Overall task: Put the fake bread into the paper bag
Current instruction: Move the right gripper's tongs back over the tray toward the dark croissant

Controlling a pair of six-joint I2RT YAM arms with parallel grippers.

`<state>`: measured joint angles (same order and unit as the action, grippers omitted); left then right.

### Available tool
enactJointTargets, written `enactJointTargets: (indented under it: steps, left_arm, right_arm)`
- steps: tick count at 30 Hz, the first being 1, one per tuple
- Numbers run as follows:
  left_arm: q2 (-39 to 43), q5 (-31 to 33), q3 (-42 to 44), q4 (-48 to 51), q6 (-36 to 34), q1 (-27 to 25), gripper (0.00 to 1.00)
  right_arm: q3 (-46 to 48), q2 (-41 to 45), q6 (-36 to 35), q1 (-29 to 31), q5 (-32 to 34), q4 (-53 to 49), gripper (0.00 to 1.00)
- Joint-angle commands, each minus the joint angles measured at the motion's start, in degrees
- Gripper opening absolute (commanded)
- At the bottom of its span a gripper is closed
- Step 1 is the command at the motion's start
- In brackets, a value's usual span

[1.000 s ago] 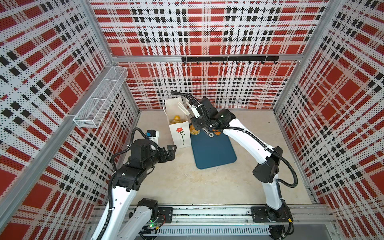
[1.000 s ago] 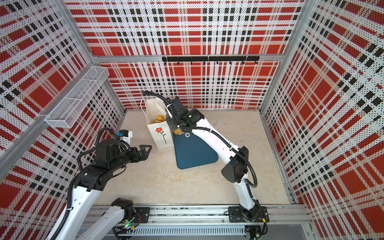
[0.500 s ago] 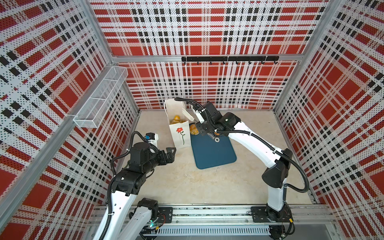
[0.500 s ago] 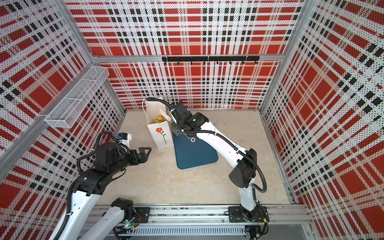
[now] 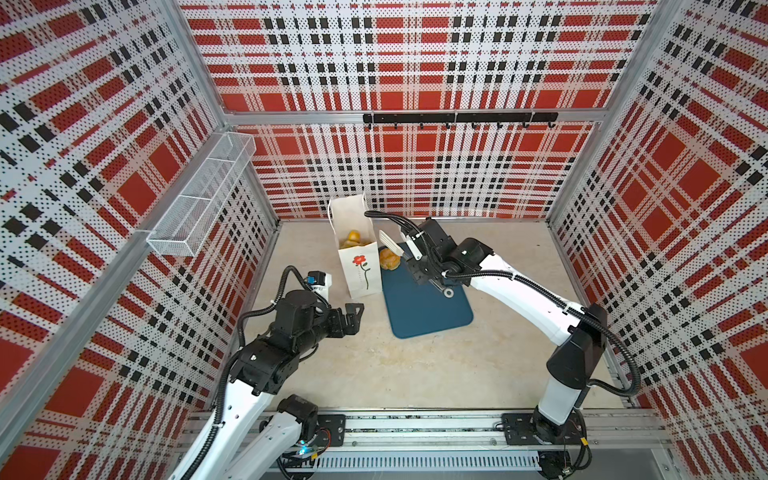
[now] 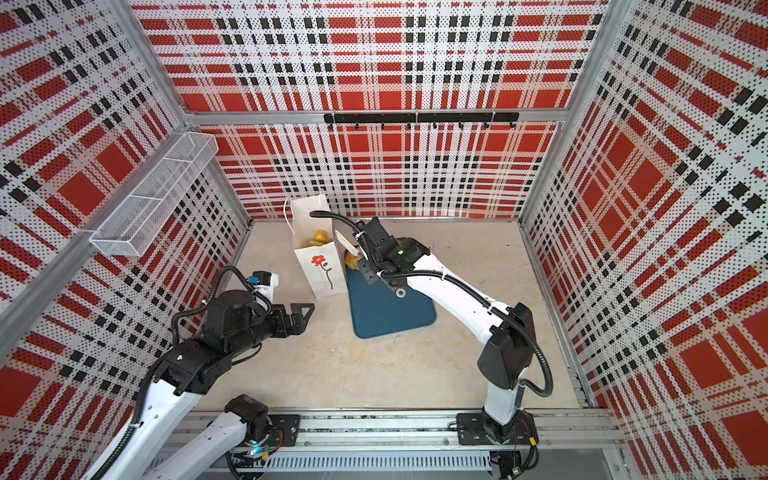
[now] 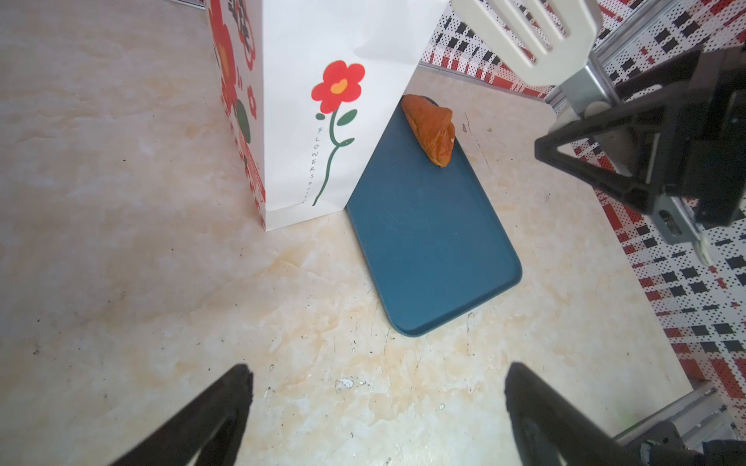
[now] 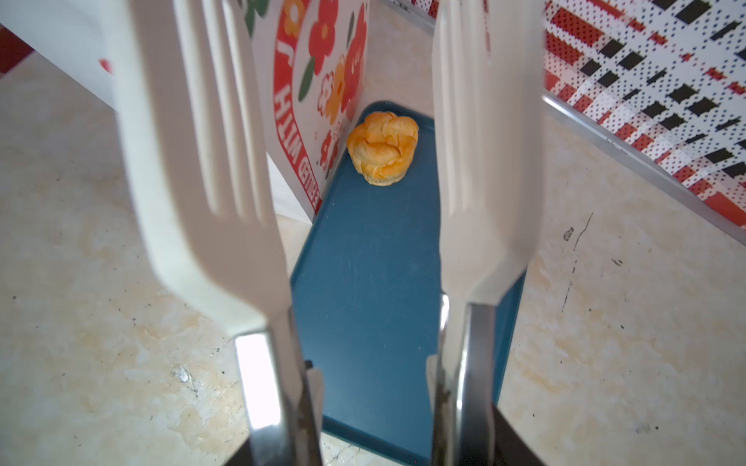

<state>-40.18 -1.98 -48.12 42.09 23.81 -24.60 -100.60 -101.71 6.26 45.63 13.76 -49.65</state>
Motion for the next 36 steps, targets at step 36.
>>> enactJointTargets:
  steps: [36]
  left_arm:
    - [-9.2,11.7,4.6,-6.4,5.0,-14.1,0.99]
  right_arm:
    - [22.0,4.2,3.1,-12.8,1.2,5.5,0.56]
